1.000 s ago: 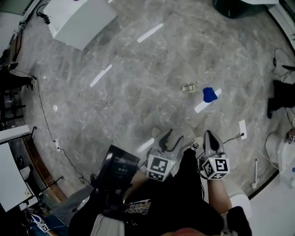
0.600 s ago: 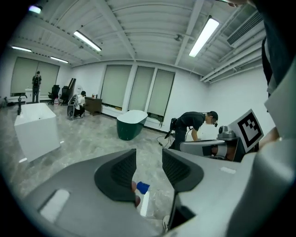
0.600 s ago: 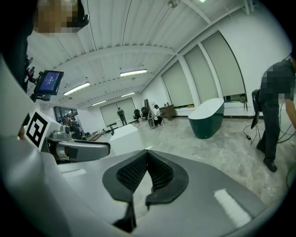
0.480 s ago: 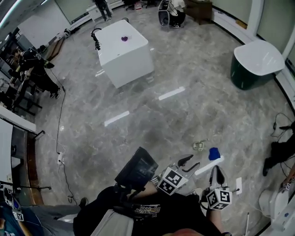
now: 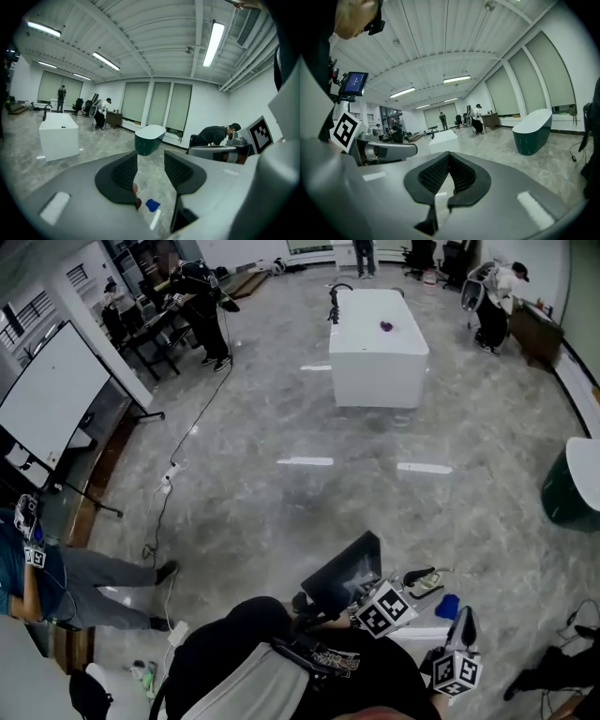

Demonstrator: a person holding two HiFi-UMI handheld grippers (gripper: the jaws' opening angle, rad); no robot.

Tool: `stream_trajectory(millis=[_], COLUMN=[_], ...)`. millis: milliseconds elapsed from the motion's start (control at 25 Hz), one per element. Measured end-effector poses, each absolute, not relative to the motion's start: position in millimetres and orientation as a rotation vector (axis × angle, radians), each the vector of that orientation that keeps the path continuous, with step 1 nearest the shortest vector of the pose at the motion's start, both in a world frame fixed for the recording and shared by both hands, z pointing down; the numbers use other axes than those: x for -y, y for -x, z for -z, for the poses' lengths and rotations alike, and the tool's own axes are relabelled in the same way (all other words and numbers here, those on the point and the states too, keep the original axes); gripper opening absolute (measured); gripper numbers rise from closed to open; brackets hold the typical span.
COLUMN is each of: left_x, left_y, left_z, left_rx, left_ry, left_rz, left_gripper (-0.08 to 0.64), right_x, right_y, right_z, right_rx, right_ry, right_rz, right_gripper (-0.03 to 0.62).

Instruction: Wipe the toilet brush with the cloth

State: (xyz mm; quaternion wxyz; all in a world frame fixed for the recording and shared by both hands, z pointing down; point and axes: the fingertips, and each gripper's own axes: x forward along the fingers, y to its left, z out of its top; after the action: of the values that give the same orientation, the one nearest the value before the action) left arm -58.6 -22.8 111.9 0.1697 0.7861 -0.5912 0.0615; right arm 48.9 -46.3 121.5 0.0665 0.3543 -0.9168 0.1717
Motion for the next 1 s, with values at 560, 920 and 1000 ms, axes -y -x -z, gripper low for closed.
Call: stream_trajectory(millis=[560, 920, 1000], left_x=[-3, 20, 22], left_y=[39, 85, 84], left_z=[-93, -59, -51], left_rx=[2.019, 2.071, 2.055], left_ry=[-1.973, -1.990, -2.043], left_rz=[-0.086, -0.038, -0.045], left_gripper=[0.183, 0.182, 0.179], right_x=[79, 100, 102], right_y=[-104, -79, -77], right_z=[-121, -86, -84], right_rx=[2.722, 2.737, 2.749], right_ry=[-0.933, -1.035, -1.062], right_rz=[-0.635, -0.654, -0.662], right_gripper=[0.003, 0.003, 0.003])
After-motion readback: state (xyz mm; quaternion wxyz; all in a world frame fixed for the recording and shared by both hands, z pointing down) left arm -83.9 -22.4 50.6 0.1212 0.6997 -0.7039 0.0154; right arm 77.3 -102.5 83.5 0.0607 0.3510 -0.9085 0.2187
